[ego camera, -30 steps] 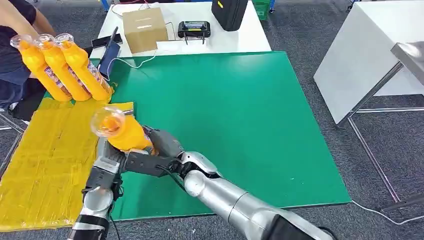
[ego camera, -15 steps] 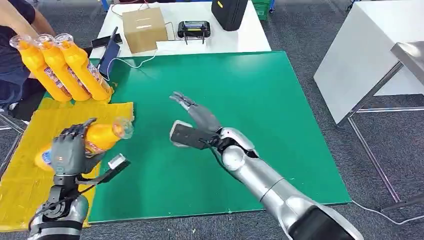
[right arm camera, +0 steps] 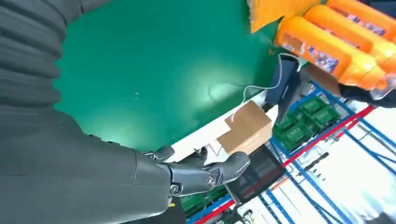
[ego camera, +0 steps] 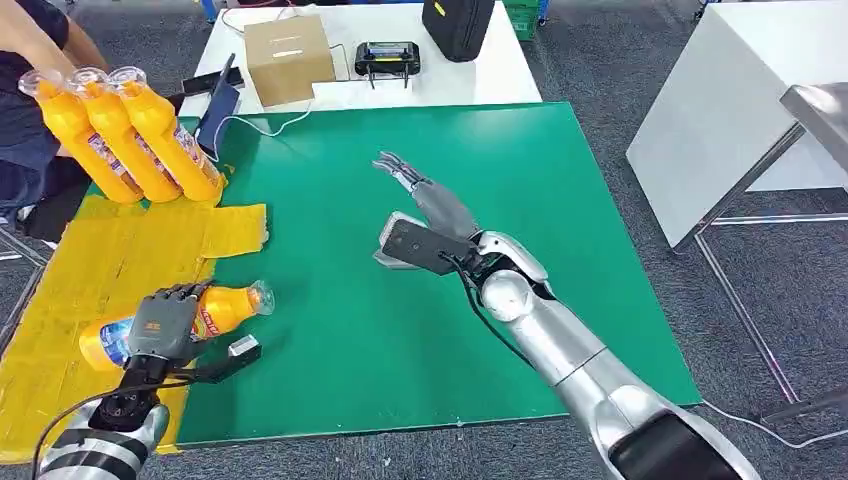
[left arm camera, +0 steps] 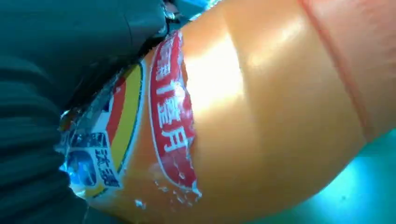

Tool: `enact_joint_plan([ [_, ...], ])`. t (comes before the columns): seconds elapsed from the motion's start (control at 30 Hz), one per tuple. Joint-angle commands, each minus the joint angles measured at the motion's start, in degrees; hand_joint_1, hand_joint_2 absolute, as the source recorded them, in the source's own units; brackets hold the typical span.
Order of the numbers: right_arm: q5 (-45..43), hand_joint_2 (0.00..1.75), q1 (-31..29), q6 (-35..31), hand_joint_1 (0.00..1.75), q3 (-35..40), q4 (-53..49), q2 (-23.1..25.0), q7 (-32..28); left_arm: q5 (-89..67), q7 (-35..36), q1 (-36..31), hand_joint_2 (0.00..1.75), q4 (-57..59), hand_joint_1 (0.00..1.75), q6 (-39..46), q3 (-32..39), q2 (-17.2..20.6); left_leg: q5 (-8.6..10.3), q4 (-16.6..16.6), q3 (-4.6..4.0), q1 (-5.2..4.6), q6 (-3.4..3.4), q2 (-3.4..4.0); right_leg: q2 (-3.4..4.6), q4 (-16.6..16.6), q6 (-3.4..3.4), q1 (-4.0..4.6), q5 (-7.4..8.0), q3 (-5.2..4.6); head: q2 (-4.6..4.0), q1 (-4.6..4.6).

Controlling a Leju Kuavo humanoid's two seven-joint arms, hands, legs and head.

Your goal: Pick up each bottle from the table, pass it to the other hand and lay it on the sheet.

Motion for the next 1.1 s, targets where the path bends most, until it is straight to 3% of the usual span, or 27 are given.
enact_joint_plan([
  [0.03, 0.59, 1.75, -1.85, 0.23, 0.00, 0.77, 1.89, 0.17, 0.05, -0.01, -7.24, -4.54, 1.75, 14.24, 1.75, -1.61, -1.82, -0.21, -0.12, -0.05, 0.38, 0.08, -0.07, -0.22, 0.30, -0.03, -0.11, 0.00, -0.14, 0.40, 0.00, 0.02],
  [0.07, 0.59, 1.75, -1.85, 0.23, 0.00, 0.77, 1.89, 0.17, 0.05, -0.01, -7.24, -4.54, 1.75, 14.24, 1.75, -1.61, -1.82, -0.21, -0.08, -0.08, 0.34, 0.03, -0.04, -0.16, 0.29, -0.04, -0.08, -0.04, -0.08, 0.33, 0.00, 0.02],
  [0.1, 0.59, 1.75, -1.90, 0.23, 0.00, 0.74, 2.04, 0.21, 0.05, -0.01, -7.52, -4.52, 1.75, 14.10, 1.31, -1.47, -2.44, 0.11, -0.04, -0.08, 0.29, 0.01, -0.03, -0.22, 0.18, -0.03, -0.06, -0.04, -0.06, 0.30, 0.00, 0.04],
  [0.13, 0.61, 1.75, -2.03, 0.33, 0.00, 0.78, 2.54, 0.39, -0.58, 0.14, -9.26, -3.68, 0.00, 13.51, 0.00, 0.33, -1.35, -0.33, -0.10, -0.06, 0.44, 0.06, -0.05, -0.24, 0.36, -0.03, -0.11, -0.02, -0.10, 0.44, 0.00, 0.04],
  [0.2, 0.58, 1.75, -1.82, 0.36, 0.00, 0.65, 2.63, 0.65, -0.53, -0.01, -4.44, -3.96, 0.00, 13.69, 0.00, 0.09, -4.87, 0.75, -0.07, -0.09, 0.47, 0.03, -0.03, -0.20, 0.39, -0.03, -0.11, -0.05, -0.07, 0.46, 0.00, 0.04],
  [0.37, 0.82, 1.75, -1.77, 0.30, 0.00, 0.92, 2.90, 0.61, -0.65, 1.62, -10.46, -1.78, 0.00, 10.62, 0.00, 3.56, 1.61, -1.38, -0.01, -0.10, 0.52, 0.04, -0.01, -0.22, 0.34, -0.05, -0.10, -0.04, -0.08, 0.51, 0.00, 0.04],
  [0.43, 0.99, 1.75, -1.90, 0.14, 0.00, 0.85, 3.17, 0.39, -0.85, 9.67, -19.95, 0.14, 0.00, 7.45, 0.00, 2.88, 4.59, -1.69, 0.00, -0.07, 0.50, 0.06, -0.01, -0.29, 0.32, -0.05, -0.10, -0.02, -0.10, 0.53, 0.00, 0.04],
  [0.57, 0.26, 1.75, -1.25, 0.00, 0.00, -0.51, 3.48, 0.22, -1.45, 10.85, -21.75, 1.26, 0.00, 3.47, 0.00, -0.43, 8.35, -2.05, 0.02, -0.07, 0.47, 0.05, 0.01, -0.23, 0.29, -0.04, -0.08, -0.02, -0.09, 0.49, 0.00, 0.02],
  [0.77, 0.19, 1.75, -1.13, 0.01, 0.00, -0.59, 3.44, 0.06, -1.61, 10.82, -21.66, 1.19, 0.00, 3.35, 0.00, -0.58, 8.41, -2.20, 0.03, -0.04, 0.43, 0.07, 0.00, -0.31, 0.23, -0.02, -0.10, 0.00, -0.10, 0.44, 0.00, 0.04],
  [0.8, 0.85, 0.00, -1.34, -0.07, 0.00, -0.24, 3.43, 0.03, -1.39, 11.04, -21.94, 1.45, 0.00, 2.70, 0.00, -0.09, 9.28, -2.68, 0.06, -0.04, 0.36, 0.05, 0.01, -0.23, 0.20, -0.02, -0.08, 0.00, -0.06, 0.36, 0.00, 0.04],
  [0.87, 1.28, 0.00, -1.66, -0.26, 0.00, -0.57, 3.69, 0.29, -1.08, 15.92, -26.14, 3.37, 0.00, -2.95, 0.00, 6.93, 13.11, -5.33, 0.05, -0.04, 0.40, 0.07, 0.01, -0.26, 0.25, -0.02, -0.09, 0.00, -0.08, 0.38, 0.00, 0.07],
  [0.93, 1.12, 0.00, -0.75, -1.11, 0.00, -0.95, 3.03, 0.75, -1.52, 31.33, -35.86, 6.40, 0.00, -14.86, 0.00, 6.93, 21.96, -11.87, 0.01, 0.02, 0.37, 0.09, 0.02, -0.34, 0.25, 0.00, -0.08, 0.02, -0.12, 0.40, 0.00, 0.04],
  [0.97, 1.41, 0.00, 0.06, -1.85, 0.00, -1.08, 2.31, 0.96, -1.83, 35.87, -36.90, 6.46, 0.00, -17.35, 0.00, 5.60, 22.39, -12.51, 0.04, 0.00, 0.29, 0.08, 0.04, -0.39, 0.13, -0.03, -0.05, 0.02, -0.10, 0.33, 0.00, 0.04],
  [1.0, 1.42, 0.00, 0.56, -2.19, 0.00, -1.09, 1.81, 0.97, -1.82, 38.18, -36.63, 6.49, 0.00, -19.37, 0.00, 3.33, 22.43, -12.93, 0.07, 0.02, 0.19, 0.08, 0.04, -0.39, 0.02, -0.02, -0.04, 0.03, -0.08, 0.24, 0.00, 0.04],
  [1.03, 1.09, 0.00, 2.32, -3.46, 0.00, -2.29, 0.32, 1.51, -2.26, 52.95, -39.56, 5.80, 0.00, -23.65, 0.00, -6.20, 24.04, -14.62, 0.09, 0.00, 0.16, 0.06, 0.04, -0.33, 0.00, -0.03, -0.04, 0.02, -0.06, 0.17, 0.00, 0.04],
  [1.07, 1.17, 0.00, 2.81, -3.62, 0.00, -2.35, -0.21, 1.50, -2.37, 53.05, -39.15, 5.57, 0.00, -24.61, 0.00, -6.87, 24.18, -14.76, 0.04, 0.03, 0.22, 0.08, 0.05, -0.49, -0.01, -0.03, -0.04, 0.01, -0.14, 0.30, 0.00, 0.07],
  [1.1, 0.19, 0.00, 5.82, -6.91, 0.00, -4.93, -3.09, 2.46, -4.96, 62.90, -40.92, 5.00, 0.00, -27.61, 0.00, -15.56, 24.90, -16.15, 0.06, 0.04, 0.14, 0.11, 0.03, -0.43, -0.02, -0.03, -0.05, 0.05, -0.09, 0.24, 0.00, 0.11],
])
